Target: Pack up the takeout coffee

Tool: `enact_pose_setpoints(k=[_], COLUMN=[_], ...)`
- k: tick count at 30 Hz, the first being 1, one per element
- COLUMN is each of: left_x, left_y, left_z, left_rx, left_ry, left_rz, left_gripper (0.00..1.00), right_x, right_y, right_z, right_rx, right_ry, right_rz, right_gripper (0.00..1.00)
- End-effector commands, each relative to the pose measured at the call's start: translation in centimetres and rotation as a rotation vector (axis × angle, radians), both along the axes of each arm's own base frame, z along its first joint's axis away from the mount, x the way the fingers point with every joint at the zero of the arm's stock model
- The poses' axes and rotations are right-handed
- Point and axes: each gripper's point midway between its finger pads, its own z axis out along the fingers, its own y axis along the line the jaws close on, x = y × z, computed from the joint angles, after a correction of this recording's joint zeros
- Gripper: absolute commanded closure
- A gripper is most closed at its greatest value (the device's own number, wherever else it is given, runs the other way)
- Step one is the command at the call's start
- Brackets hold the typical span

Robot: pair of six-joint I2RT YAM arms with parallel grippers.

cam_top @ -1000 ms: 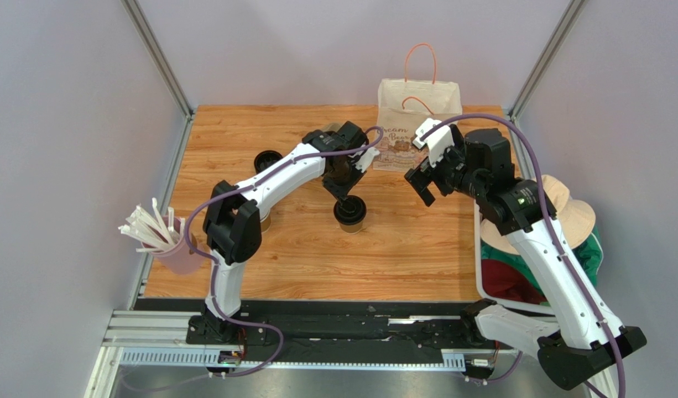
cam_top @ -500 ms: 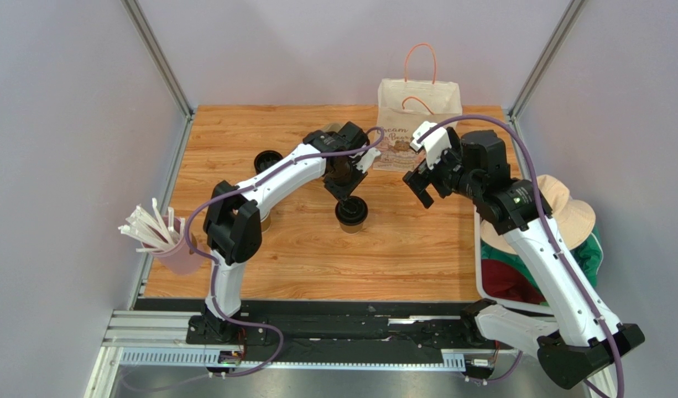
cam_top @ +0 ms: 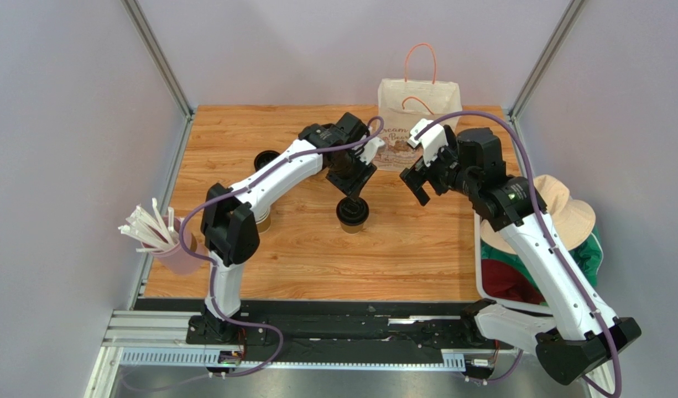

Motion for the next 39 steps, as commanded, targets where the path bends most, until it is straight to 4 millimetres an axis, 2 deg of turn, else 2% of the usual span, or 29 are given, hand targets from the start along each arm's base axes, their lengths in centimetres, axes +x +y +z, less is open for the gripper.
enact_pose_setpoints(k=[1,4,7,8,10,11,13,14,16,19,25,29,33,39], left_x=[1.3,2.9,4.4,5.0,5.5,5.6,5.6,5.2,4.9,4.5,5.4,6.2,6.6,6.6], left_y=[0.1,2.2,4.9,6.4,7.6,8.8,9.1,9.3,8.6,7.7,6.6,6.2,5.8,5.3], left_z=[7.1,8.4,9.0,8.5,8.9,8.0,7.6,6.3,5.7,4.4,2.9,1.5,-0.1,-1.4], left_rx=[-0.142,-0.157,-0.168,-0.16,-0.171,-0.155,-0.161,-0.145,-0.18,-0.208,-0.232,-0.225,-0.224,-0.234], left_ry=[-0.123,-0.152,-0.162,-0.158,-0.183,-0.172,-0.188,-0.168,-0.162,-0.118,-0.094,-0.075,-0.039,-0.01], left_rz=[0.017,0.074,0.174,0.207,0.224,0.243,0.214,0.204,0.161,0.123,0.118,0.129,0.144,0.146], left_gripper=[0.41,0.4,0.36,0.34,0.32,0.32,0.32,0.32,0.32,0.32,0.32,0.32,0.32,0.32], right_x=[0.7,0.7,0.9,0.7,0.8,0.3,-0.5,-1.3,-3.3,-5.7,-7.7,-8.6,-8.7,-8.4], right_y=[1.0,1.6,2.4,2.9,3.8,4.6,6.2,6.5,8.3,9.8,12.7,14.0,14.2,14.3], right_z=[0.9,0.7,0.2,0.1,-0.8,-1.2,-2.0,-2.7,-3.8,-5.6,-9.1,-11.6,-13.6,-15.1], right_rx=[0.059,0.075,0.087,0.098,0.103,0.116,0.127,0.125,0.123,0.111,0.106,0.101,0.089,0.069], right_ry=[-0.028,-0.01,0.022,0.033,0.064,0.091,0.15,0.2,0.275,0.368,0.538,0.648,0.723,0.762], right_rz=[0.013,0.039,0.057,0.086,0.126,0.169,0.256,0.289,0.425,0.533,0.642,0.693,0.719,0.716], right_gripper=[0.01,0.01,0.01,0.02,0.02,0.03,0.04,0.05,0.06,0.07,0.07,0.08,0.08,0.08])
